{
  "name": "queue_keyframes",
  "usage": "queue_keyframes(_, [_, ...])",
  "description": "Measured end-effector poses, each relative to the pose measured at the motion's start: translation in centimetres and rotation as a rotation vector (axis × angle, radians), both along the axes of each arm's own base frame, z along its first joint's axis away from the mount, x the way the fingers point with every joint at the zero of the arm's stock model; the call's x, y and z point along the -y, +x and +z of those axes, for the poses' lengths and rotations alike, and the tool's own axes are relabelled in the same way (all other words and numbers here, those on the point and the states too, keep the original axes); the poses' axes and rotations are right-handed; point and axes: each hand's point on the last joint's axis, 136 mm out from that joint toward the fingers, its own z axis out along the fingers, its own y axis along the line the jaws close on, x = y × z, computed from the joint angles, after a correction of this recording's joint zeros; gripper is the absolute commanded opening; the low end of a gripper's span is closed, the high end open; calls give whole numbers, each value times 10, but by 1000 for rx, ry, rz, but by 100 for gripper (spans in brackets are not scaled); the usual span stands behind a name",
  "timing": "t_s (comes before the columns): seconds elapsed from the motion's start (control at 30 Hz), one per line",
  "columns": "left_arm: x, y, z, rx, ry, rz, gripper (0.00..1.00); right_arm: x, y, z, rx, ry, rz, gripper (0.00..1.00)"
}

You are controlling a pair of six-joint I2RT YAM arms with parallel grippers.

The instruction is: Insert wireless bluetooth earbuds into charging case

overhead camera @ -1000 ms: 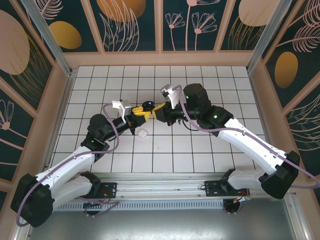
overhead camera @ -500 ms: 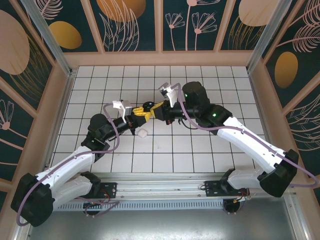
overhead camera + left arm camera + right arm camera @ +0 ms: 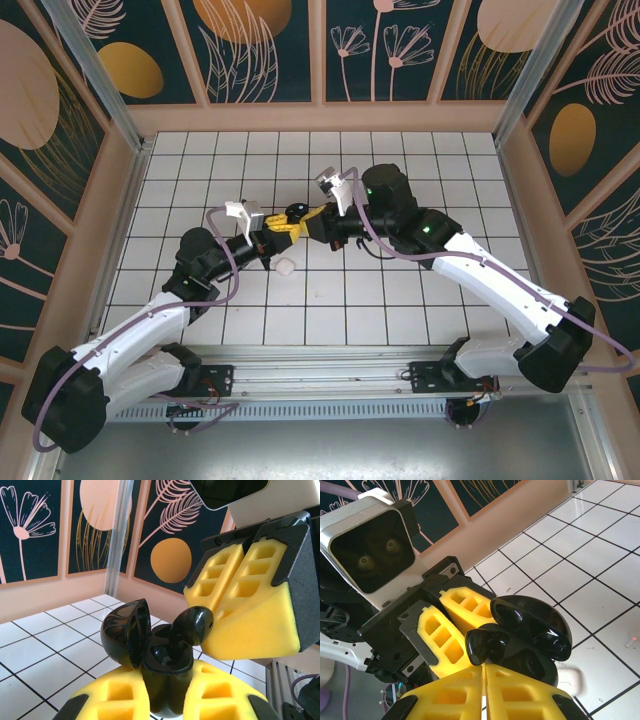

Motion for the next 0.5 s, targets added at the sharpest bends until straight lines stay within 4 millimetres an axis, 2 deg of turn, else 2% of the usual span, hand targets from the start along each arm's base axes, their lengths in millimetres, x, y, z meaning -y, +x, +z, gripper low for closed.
queue_keyframes(0.5, [3,4,-2,-9,6,-1,0,-4,-7,-1,-19,3,14,11])
